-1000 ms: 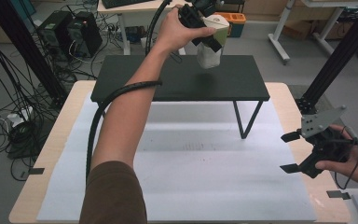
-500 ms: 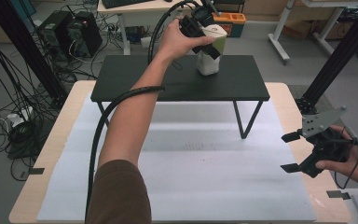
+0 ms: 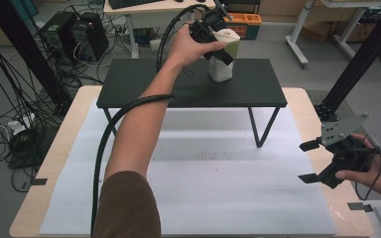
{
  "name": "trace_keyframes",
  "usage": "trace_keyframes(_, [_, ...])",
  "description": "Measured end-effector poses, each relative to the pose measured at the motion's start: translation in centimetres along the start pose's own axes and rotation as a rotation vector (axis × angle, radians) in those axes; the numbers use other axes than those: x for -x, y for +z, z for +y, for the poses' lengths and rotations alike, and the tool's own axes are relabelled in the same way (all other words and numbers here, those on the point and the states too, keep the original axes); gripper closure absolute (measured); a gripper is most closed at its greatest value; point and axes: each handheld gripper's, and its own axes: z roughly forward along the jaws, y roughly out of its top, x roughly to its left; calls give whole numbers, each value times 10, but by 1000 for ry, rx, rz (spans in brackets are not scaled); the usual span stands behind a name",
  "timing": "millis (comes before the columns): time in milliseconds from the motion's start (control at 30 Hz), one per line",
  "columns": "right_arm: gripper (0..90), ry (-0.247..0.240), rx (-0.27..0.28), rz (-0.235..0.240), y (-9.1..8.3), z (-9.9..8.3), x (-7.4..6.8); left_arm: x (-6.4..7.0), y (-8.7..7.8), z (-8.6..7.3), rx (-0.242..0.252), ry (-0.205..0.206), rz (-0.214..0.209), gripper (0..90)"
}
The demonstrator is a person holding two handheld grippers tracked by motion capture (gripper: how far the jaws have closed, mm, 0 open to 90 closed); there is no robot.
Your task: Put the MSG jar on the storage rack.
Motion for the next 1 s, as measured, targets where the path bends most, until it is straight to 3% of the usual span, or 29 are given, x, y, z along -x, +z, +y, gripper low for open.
trace_keyframes(567, [69,-4,1,-7,-3,3,-1,1,0,-1,3,6,2,289])
trace_keyframes(600, [70,-4,1,-8,-4,3,-2,2,-1,-1,-1,5,9,281])
trace_keyframes(633, [70,-4,0,-10,-5,3,-2,2,-3,-1,-1,6,13,214])
trace_keyframes(800, [70,-7,-4,-12,-6,5,-6,8,-23,-10,18,-21,33,119])
trace_keyframes(1000, [69,-20,-5,-20,-9,14,-13,21,-42,-23,27,-18,54,104])
